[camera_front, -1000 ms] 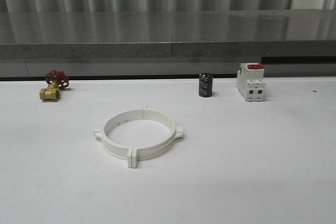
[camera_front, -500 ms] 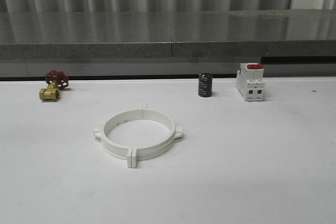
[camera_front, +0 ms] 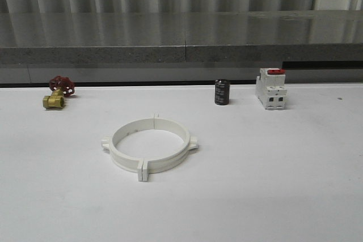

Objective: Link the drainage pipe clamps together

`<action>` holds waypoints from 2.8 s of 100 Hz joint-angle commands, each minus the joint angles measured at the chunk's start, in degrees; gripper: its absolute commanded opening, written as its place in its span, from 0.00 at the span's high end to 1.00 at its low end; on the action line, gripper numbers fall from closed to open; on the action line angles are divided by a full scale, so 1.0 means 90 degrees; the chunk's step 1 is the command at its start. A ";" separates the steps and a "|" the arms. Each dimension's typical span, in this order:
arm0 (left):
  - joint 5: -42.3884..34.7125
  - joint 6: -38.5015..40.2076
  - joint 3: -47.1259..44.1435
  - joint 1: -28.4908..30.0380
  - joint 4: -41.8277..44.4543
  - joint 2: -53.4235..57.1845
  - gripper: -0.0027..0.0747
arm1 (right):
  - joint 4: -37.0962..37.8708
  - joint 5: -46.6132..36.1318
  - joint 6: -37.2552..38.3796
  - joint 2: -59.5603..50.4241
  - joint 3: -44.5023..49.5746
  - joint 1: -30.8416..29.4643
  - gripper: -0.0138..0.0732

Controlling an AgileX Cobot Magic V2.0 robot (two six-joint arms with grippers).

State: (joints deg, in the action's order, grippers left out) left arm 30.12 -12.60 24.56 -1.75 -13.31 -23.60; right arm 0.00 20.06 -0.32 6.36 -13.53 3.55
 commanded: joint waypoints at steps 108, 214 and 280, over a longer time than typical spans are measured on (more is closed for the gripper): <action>-0.0489 0.0006 0.0153 0.0019 -0.0119 -0.0024 0.99 | -0.0080 -0.1980 0.0388 -0.0890 0.1569 -0.0079 0.92; -0.2064 0.0215 -0.0632 -0.0229 0.0386 0.0261 0.99 | -0.0080 -0.1980 0.0388 -0.0890 0.1569 -0.0079 0.92; -0.3017 0.1950 -0.2771 -0.0490 0.1779 0.2465 0.99 | -0.0080 -0.1980 0.0388 -0.0890 0.1569 -0.0079 0.92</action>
State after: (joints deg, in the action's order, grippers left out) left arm 8.31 3.68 0.00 -5.92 2.19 -2.41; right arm -0.89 6.69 3.18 -0.62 1.52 3.28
